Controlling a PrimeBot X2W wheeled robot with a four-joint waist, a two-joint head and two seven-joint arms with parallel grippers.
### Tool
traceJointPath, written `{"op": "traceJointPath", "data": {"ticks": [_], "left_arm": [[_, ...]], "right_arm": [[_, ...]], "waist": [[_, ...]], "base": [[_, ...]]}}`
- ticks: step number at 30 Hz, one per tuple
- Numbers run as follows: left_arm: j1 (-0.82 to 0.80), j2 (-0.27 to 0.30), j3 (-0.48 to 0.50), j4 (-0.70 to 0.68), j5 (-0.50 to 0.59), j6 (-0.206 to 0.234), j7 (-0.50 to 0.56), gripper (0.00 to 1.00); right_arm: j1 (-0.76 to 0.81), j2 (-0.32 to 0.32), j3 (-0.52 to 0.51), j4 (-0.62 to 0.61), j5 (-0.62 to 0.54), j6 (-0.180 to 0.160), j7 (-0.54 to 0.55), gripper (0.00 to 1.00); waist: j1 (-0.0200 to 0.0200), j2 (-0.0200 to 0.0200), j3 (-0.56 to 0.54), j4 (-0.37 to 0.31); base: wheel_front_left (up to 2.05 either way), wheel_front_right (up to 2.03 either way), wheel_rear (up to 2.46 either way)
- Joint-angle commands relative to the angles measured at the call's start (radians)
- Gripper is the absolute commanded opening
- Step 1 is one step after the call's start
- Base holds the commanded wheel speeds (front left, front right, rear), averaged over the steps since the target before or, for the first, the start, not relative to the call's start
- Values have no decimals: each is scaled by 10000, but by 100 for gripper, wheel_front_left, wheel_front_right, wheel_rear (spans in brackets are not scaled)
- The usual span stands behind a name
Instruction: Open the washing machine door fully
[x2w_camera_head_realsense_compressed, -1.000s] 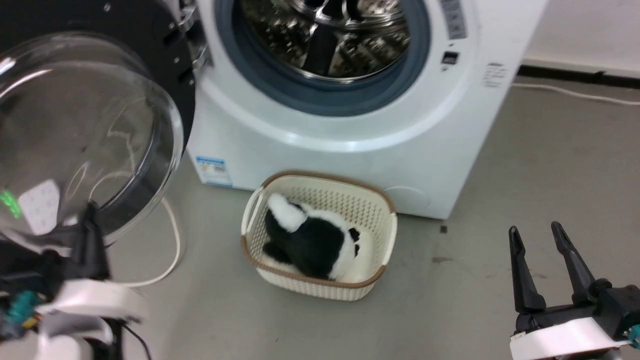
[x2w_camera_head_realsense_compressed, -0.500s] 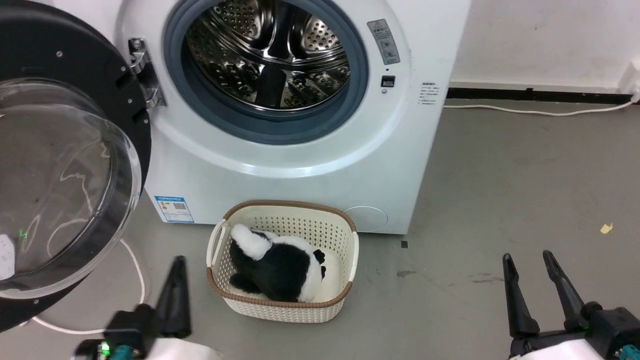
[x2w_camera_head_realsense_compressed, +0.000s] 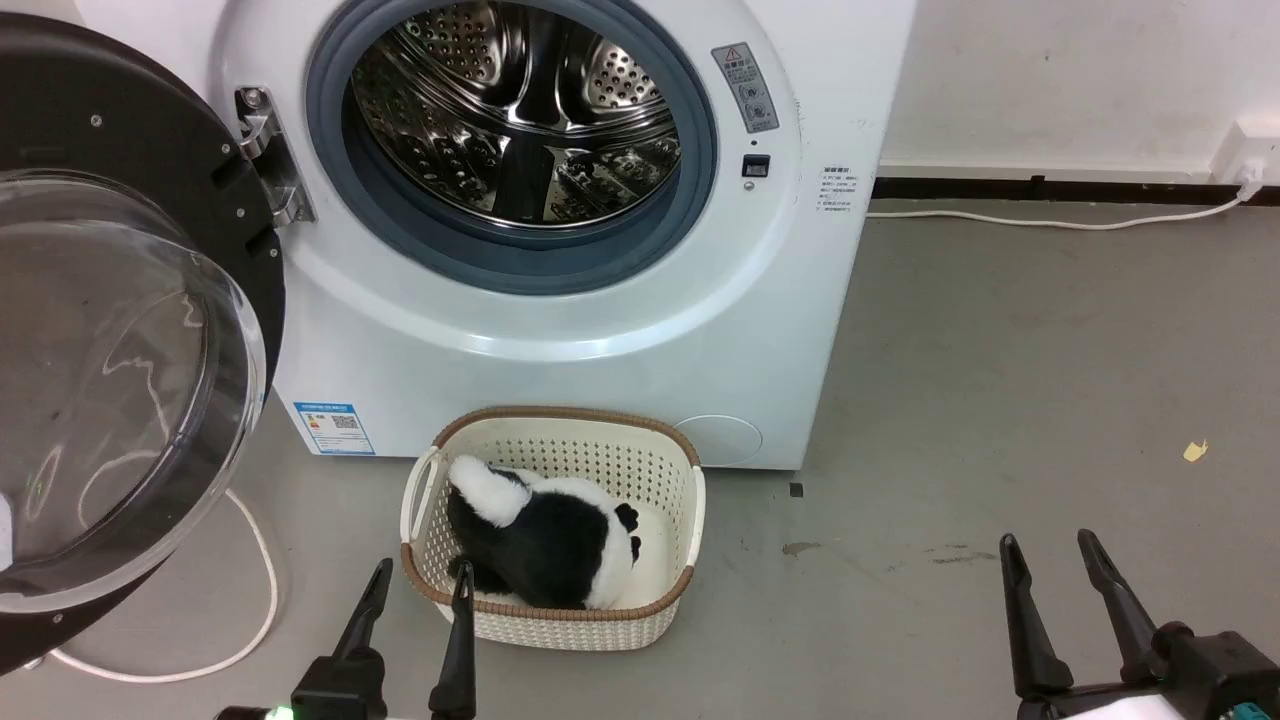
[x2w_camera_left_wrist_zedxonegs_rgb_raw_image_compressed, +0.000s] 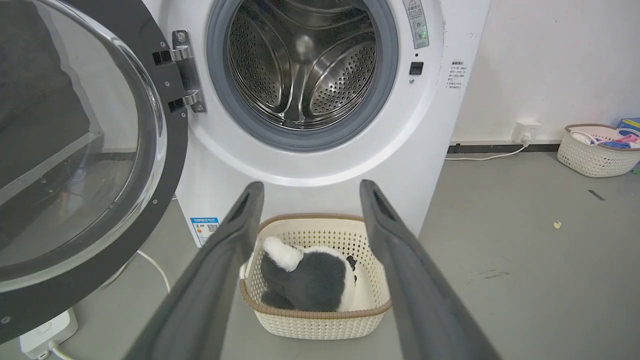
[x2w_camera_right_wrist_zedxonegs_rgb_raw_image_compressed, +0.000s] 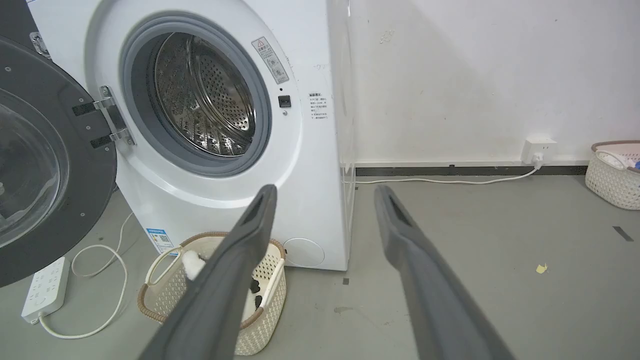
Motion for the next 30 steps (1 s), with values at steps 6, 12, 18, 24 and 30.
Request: {"op": "traceJointPath", "data": {"ticks": [6, 12, 18, 24, 30], "left_arm": [[-111, -79, 22, 147, -10, 126, -77, 100], [-151, -34, 0, 120, -17, 166, -83, 100], [-231, -13, -59, 92, -4, 192, -91, 100], [-126, -42, -11, 120, 17, 143, 38, 0], [-158, -94, 92, 79, 99, 72, 156, 0]], "right_arm": [[51, 37, 34, 90, 118, 8, -91, 100], [37, 37, 73, 116, 138, 8, -115, 100], [9, 37, 80, 123, 146, 8, -131, 100], [-26, -1, 72, 83, 57, -2, -44, 0], [-73, 1, 84, 66, -23, -1, 71, 0]], "waist": [[0, 0, 7, 23], [0, 0, 43, 51], [0, 0, 116, 101], [2, 0, 121, 100], [2, 0, 117, 79]], "base": [[0, 0, 0], [0, 0, 0], [0, 0, 0], [0, 0, 0], [0, 0, 0]]}}
